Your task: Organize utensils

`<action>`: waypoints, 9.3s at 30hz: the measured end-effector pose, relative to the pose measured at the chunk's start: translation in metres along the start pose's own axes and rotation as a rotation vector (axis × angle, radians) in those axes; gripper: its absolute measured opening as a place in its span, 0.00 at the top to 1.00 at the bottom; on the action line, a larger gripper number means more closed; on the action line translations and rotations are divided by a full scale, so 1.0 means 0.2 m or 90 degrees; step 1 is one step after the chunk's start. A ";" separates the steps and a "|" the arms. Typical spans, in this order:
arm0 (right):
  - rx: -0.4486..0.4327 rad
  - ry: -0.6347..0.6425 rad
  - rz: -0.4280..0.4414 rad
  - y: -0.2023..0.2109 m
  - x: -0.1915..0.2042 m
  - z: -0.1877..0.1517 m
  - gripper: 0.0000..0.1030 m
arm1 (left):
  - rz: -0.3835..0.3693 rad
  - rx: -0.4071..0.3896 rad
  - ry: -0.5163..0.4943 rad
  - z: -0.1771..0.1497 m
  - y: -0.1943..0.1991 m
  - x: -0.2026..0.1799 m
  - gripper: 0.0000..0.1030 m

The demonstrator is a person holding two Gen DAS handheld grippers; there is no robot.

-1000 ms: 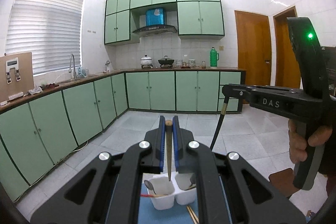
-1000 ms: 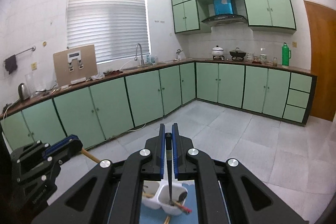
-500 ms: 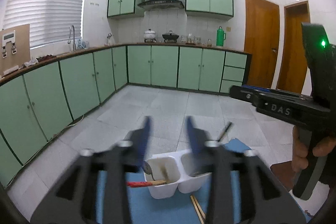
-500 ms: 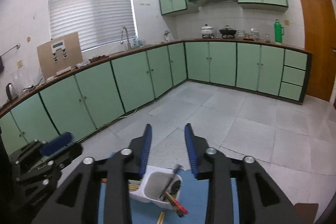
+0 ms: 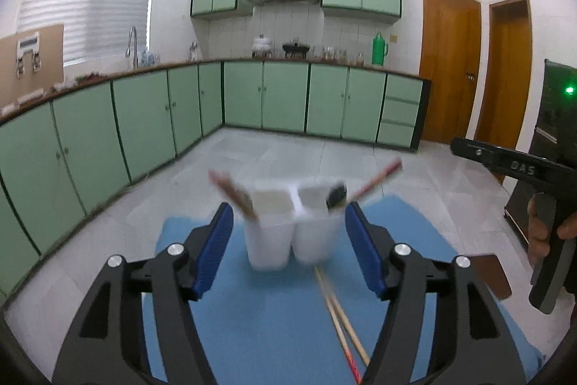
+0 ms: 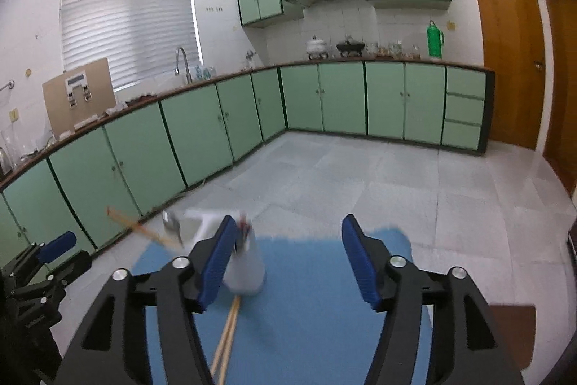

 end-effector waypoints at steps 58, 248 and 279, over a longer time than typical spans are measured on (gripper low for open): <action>0.251 0.068 0.010 -0.17 0.42 -1.16 0.93 | 0.068 0.237 0.050 -0.92 -0.12 0.07 0.23; -0.034 0.085 0.050 0.82 0.42 -0.30 0.06 | 0.016 -0.048 0.020 -0.10 0.79 -0.22 0.10; -0.048 0.095 0.049 0.85 0.44 -0.29 0.06 | 0.022 -0.056 0.020 -0.11 0.82 -0.21 0.10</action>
Point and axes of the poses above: each gripper's, at about its wrist camera, not at the fingertips, and y roughly against the way its jaws point, x to its left, z to its top, the point moved 4 cm from there along -y, roughly the way its jaws point, and after that the axes turned 6 degrees about x, right-handed, at the moved point
